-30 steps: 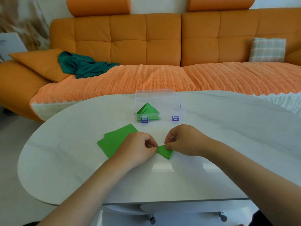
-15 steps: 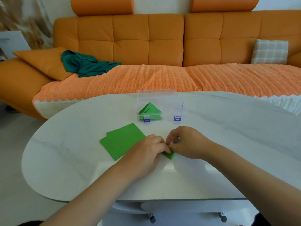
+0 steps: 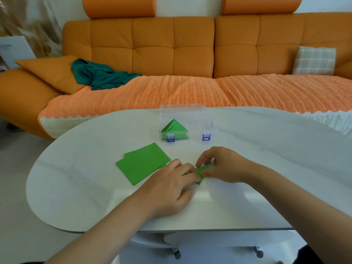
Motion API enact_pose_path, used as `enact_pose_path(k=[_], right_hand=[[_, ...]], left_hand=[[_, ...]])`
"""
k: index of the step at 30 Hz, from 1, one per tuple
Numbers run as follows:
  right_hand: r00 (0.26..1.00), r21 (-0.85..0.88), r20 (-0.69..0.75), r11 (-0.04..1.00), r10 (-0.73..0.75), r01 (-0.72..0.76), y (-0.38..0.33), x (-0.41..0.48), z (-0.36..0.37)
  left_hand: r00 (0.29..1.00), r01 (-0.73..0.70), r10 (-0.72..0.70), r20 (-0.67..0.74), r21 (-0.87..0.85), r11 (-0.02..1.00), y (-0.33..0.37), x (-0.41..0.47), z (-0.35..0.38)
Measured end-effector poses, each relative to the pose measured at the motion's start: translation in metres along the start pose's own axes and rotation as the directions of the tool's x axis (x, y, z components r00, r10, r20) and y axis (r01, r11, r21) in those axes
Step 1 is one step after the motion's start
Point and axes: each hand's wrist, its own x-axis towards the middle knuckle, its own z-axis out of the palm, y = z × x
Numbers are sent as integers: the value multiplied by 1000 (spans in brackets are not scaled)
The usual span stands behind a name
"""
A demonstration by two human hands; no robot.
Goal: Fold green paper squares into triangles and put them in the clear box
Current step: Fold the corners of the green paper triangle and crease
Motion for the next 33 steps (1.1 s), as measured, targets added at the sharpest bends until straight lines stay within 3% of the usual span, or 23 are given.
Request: enact_pose_path(k=[12, 26, 33], right_hand=[[997, 50, 45, 997, 62, -64, -1, 3, -5], [979, 205, -19, 959, 204, -196, 10, 12, -19], [990, 136, 15, 981, 139, -140, 8, 9, -10]], left_hand=[[997, 71, -71, 32, -3, 997, 4, 2, 1], [994, 99, -99, 40, -6, 995, 6, 2, 2], [992, 119, -119, 30, 5, 993, 10, 4, 5]])
